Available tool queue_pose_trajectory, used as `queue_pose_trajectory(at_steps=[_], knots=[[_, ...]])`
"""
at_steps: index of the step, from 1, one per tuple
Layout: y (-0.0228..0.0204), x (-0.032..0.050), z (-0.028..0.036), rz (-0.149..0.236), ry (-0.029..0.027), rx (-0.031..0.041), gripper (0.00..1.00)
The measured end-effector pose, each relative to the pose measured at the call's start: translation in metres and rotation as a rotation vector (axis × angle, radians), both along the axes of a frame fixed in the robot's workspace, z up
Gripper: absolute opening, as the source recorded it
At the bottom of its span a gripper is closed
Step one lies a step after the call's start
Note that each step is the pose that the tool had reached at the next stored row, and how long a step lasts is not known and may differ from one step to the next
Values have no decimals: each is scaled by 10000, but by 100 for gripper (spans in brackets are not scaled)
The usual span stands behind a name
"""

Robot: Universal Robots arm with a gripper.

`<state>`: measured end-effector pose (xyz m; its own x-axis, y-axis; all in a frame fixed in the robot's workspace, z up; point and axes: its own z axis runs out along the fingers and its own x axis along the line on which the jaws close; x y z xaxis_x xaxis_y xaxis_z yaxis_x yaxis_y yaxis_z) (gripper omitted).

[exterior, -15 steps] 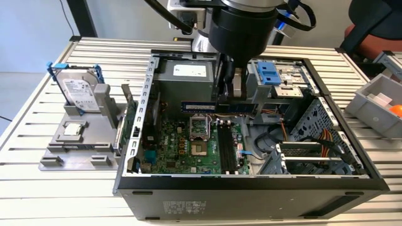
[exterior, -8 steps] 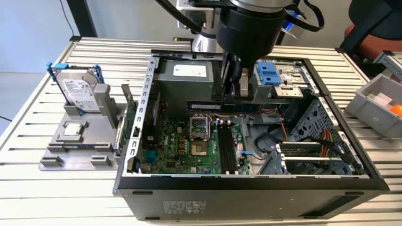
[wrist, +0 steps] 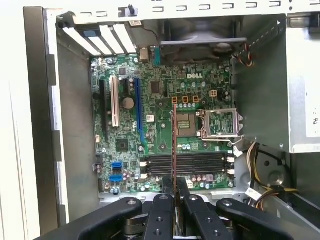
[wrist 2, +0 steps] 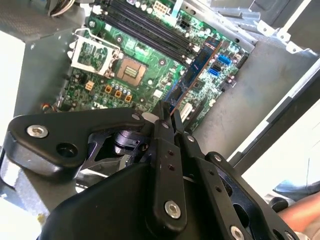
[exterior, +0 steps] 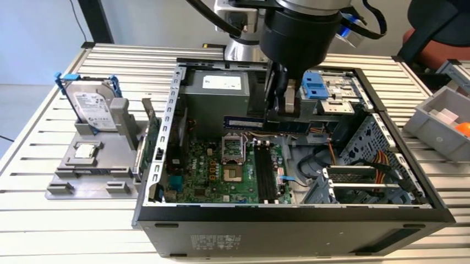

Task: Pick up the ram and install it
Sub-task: 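Pick up the ram and move it above insertion slot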

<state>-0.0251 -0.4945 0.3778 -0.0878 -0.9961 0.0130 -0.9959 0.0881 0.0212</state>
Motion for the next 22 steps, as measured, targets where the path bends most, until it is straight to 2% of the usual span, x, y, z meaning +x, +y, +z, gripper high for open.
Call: queue_pose_trajectory(at_steps=[15,18,22], knots=[[37,305,-1,-74,1,-1,0],[78,343,-3,-96,0,0,0],[175,379,-4,-104,0,-10,0]])
